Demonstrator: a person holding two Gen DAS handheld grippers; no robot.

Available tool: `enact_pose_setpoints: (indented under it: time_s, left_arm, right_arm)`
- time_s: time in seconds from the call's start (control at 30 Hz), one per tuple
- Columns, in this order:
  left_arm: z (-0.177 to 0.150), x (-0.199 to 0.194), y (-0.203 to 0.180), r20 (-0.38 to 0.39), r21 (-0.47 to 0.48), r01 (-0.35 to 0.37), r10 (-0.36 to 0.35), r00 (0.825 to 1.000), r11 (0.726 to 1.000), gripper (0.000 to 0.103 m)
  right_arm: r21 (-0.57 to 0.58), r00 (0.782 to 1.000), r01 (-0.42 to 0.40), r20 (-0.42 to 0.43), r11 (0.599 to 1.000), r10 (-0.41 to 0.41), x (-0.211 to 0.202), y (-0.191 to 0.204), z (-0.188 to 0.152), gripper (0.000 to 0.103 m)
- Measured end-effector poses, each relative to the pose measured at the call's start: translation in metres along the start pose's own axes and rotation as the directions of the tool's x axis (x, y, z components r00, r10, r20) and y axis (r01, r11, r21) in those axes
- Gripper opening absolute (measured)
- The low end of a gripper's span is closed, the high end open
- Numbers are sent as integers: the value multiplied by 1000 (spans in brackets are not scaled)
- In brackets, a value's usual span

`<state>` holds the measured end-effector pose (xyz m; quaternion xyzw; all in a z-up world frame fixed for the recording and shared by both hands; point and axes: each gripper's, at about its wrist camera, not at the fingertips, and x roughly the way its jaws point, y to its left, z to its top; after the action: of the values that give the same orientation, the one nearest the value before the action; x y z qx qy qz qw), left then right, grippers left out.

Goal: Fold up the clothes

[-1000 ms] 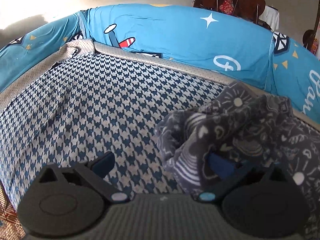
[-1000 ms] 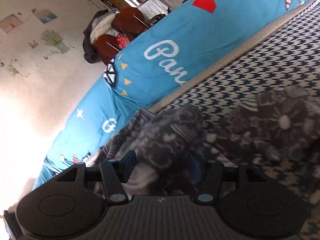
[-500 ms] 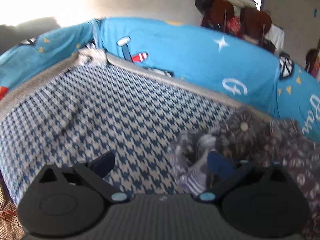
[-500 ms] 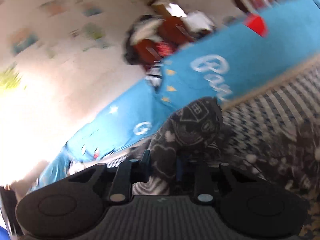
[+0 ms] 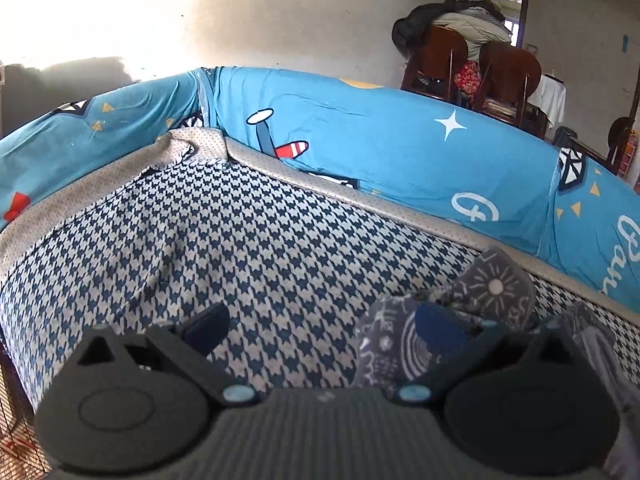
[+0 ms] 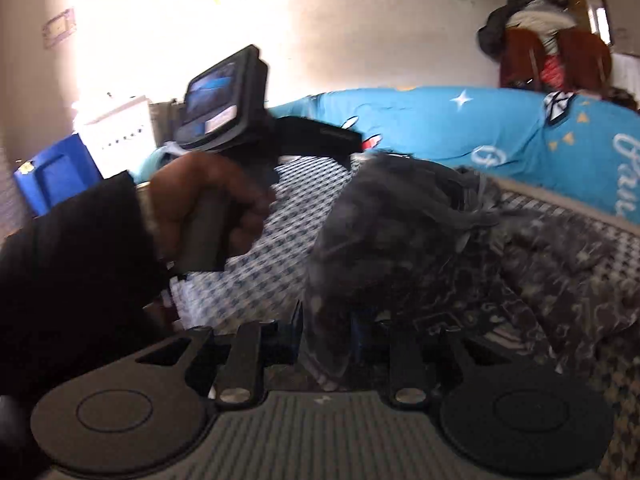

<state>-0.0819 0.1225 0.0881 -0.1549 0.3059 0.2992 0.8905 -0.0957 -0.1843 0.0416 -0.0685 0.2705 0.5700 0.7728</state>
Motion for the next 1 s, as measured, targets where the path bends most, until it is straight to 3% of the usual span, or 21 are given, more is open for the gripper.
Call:
enact_pose_setpoints:
  time_s: [0.1, 0.3, 0.37, 0.47, 0.67, 0.77, 0.9, 0.97, 1.0]
  left_arm:
    - [-5, 3, -5, -21, 6, 11, -11, 1000, 1000, 103]
    - [-15, 7, -19, -57, 19, 34, -32, 998, 999, 103]
    - [-19, 7, -24, -70, 27, 49, -47, 996, 998, 103]
    - [-23, 7, -31, -83, 47, 69, -64, 994, 997, 103]
    - [-27, 4, -41, -86, 73, 89, -82, 993, 993, 103]
    - [-27, 3, -43, -85, 67, 95, -89, 992, 993, 103]
    - [-24, 1, -43, -72, 63, 99, -94, 993, 993, 103]
    - [-23, -1, -42, -68, 60, 105, -101, 993, 993, 103]
    - [-22, -2, -42, -67, 57, 109, -105, 992, 992, 103]
  right_arm:
    - [21, 999, -42, 32, 999, 41, -11, -4, 1, 31]
    - [129, 991, 82, 94, 988, -94, -15, -22, 10, 35]
    - [191, 983, 120, 113, 974, -143, -16, -34, 12, 45]
    - [274, 971, 162, 126, 948, -203, -14, -49, 16, 46]
    - [436, 965, 136, 144, 889, -219, -13, -71, 18, 66]
    - [486, 972, 83, 153, 870, -178, -4, -74, 18, 66]
    - [455, 971, 125, 127, 881, -203, 13, -68, 19, 64]
    - [403, 976, 128, 111, 906, -187, 21, -61, 19, 48]
    - [368, 979, 127, 104, 921, -177, 23, -56, 19, 44]
